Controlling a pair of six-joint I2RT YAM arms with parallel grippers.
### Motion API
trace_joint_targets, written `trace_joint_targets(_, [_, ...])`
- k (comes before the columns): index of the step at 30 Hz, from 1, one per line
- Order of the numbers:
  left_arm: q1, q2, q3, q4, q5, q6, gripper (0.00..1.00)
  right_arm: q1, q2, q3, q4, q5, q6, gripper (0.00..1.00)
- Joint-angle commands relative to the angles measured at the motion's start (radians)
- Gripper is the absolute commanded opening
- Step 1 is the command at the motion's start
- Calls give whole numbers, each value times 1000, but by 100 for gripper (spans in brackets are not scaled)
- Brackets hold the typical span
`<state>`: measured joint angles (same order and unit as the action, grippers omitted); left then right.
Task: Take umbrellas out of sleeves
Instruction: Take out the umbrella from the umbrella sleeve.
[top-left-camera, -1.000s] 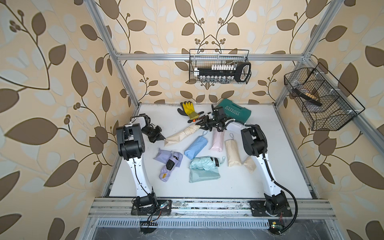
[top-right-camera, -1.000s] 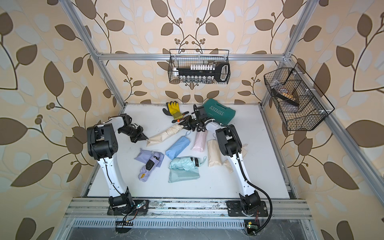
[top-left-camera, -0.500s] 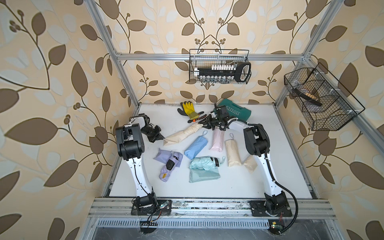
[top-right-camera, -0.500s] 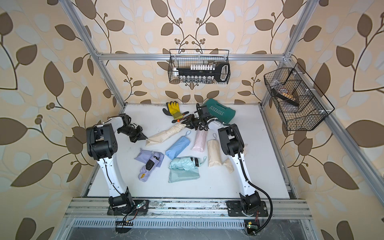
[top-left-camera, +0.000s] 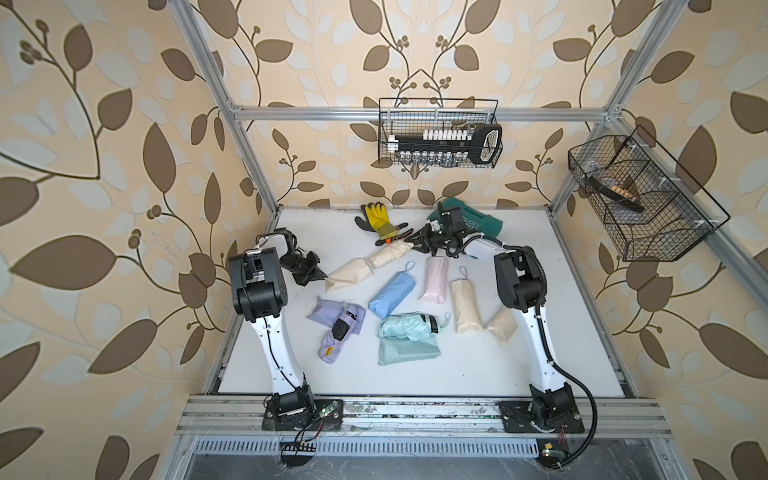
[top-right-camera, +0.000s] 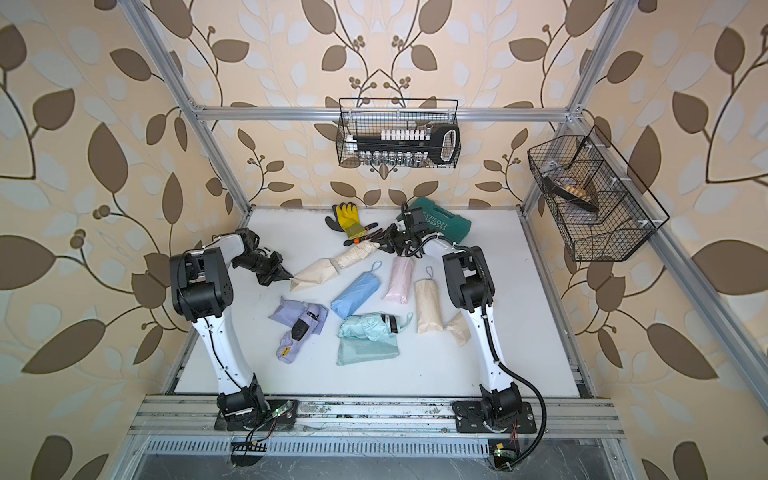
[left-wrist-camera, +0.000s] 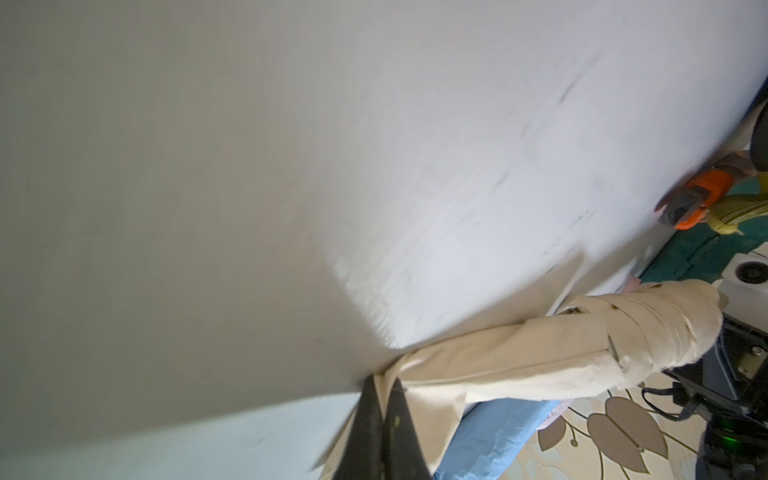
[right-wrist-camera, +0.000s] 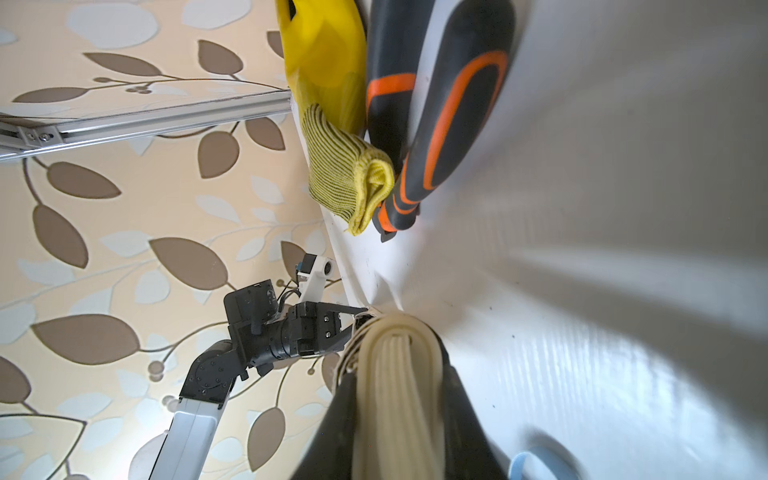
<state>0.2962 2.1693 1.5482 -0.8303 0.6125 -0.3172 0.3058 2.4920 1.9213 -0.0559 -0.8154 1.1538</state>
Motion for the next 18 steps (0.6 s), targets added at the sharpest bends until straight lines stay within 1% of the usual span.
trace_joint_targets(1, [15, -48, -18, -2, -23, -9, 0, 0, -69, -4, 46, -18, 18, 0])
trace_joint_targets(10, [35, -43, -22, 23, -1, -56, 0, 2, -90, 37, 78, -51, 61, 0])
trace_joint_targets(18, [76, -28, -20, 61, 8, -122, 0, 23, -101, 51, 80, -112, 70, 0])
